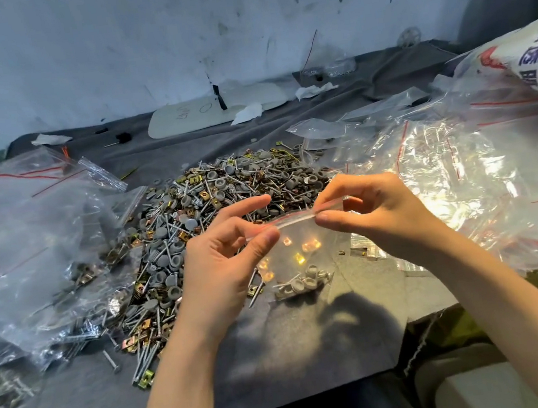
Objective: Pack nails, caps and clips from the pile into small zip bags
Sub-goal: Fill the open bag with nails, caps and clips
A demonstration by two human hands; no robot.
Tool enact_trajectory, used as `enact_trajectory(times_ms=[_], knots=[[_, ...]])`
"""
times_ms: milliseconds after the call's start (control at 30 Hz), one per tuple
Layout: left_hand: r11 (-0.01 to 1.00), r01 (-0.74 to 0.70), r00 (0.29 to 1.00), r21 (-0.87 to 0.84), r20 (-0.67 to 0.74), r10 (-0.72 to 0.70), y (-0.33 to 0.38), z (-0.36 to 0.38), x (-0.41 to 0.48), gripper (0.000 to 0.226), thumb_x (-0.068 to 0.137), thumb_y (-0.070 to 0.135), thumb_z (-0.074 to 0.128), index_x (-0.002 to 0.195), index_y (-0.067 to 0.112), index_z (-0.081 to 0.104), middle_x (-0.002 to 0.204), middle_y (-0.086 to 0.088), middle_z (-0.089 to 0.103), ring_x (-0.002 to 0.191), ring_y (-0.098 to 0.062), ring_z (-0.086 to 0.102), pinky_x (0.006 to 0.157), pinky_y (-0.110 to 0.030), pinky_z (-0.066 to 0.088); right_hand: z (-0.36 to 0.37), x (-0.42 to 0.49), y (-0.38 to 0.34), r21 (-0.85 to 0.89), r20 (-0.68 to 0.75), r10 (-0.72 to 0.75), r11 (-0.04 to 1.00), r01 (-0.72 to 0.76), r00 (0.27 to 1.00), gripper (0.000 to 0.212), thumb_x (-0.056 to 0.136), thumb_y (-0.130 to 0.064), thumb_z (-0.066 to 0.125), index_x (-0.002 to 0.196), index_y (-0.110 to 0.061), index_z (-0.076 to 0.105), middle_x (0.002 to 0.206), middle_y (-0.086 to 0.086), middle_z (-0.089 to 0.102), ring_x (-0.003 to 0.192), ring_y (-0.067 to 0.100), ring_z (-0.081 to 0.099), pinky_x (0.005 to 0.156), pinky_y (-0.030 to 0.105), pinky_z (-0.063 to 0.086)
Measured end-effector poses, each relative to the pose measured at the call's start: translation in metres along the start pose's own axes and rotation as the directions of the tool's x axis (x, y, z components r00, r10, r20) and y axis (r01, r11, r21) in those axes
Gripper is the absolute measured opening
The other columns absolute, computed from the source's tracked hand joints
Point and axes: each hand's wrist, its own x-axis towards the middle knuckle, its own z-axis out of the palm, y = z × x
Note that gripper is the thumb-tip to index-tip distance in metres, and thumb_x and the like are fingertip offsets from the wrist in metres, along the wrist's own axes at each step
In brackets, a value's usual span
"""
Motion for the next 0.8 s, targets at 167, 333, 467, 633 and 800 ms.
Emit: enact_trajectory(times_ms=[167, 333, 467, 633, 800], knots=[[0.999, 0.047, 0.999, 0.002, 0.001, -0.047, -0.001, 0.001, -0.002, 0.02, 0.074, 0.023, 0.069, 0.076, 0.003, 0.067, 0.12, 0.008, 0.066, 0.103, -0.009, 0.067, 0.083, -0.025, 0.056, 0.006, 0.0, -0.002, 0.004, -0.008, 0.005, 1.0, -0.005, 1.0, 0.012, 0.071, -0.02, 0.074, 0.076, -0.011, 0.068, 0.067, -0.006, 0.062, 0.065, 0.008, 0.056, 0.061, 0.018, 0.045], [0.999, 0.005, 1.0, 0.039, 0.001, -0.005, -0.001, 0.005, -0.002, 0.013, 0.075, 0.024, 0.068, 0.076, 0.011, 0.065, 0.124, 0.007, 0.062, 0.1, -0.005, 0.066, 0.076, -0.016, 0.052, 0.007, -0.002, 0.0, 0.062, -0.047, 0.021, 0.998, -0.018, 0.999, 0.009, 0.068, -0.019, 0.075, 0.075, -0.016, 0.071, 0.07, -0.005, 0.067, 0.067, 0.01, 0.06, 0.063, 0.019, 0.048], [1.0, 0.02, 1.0, -0.023, -0.007, -0.021, -0.001, 0.004, -0.002, 0.019, 0.07, 0.025, 0.072, 0.073, 0.007, 0.067, 0.124, 0.009, 0.064, 0.107, -0.012, 0.065, 0.083, -0.026, 0.055, 0.004, -0.003, 0.005, 0.114, -0.107, 0.069, 0.992, -0.057, 0.992, 0.013, 0.065, -0.018, 0.076, 0.071, -0.009, 0.068, 0.069, 0.0, 0.067, 0.067, 0.018, 0.058, 0.066, 0.031, 0.047], [0.999, 0.044, 0.999, -0.023, 0.006, -0.043, 0.0, -0.004, -0.001, 0.014, 0.067, 0.022, 0.075, 0.071, 0.009, 0.076, 0.12, 0.015, 0.068, 0.106, -0.006, 0.066, 0.087, -0.029, 0.056, 0.004, -0.004, 0.003, 0.105, -0.096, 0.048, 0.994, -0.037, 0.994, 0.014, 0.064, -0.015, 0.076, 0.069, -0.007, 0.067, 0.068, 0.002, 0.067, 0.065, 0.016, 0.061, 0.062, 0.025, 0.051], [0.996, 0.07, 0.993, -0.049, 0.099, -0.065, -0.002, -0.012, -0.003, 0.017, 0.075, 0.021, 0.07, 0.086, 0.011, 0.079, 0.12, 0.013, 0.068, 0.117, 0.0, 0.06, 0.083, -0.009, 0.048, 0.001, -0.006, 0.007, 0.16, -0.166, 0.099, 0.984, -0.073, 0.981, 0.019, 0.06, -0.018, 0.078, 0.069, -0.005, 0.068, 0.07, 0.004, 0.069, 0.069, 0.018, 0.061, 0.066, 0.025, 0.051]])
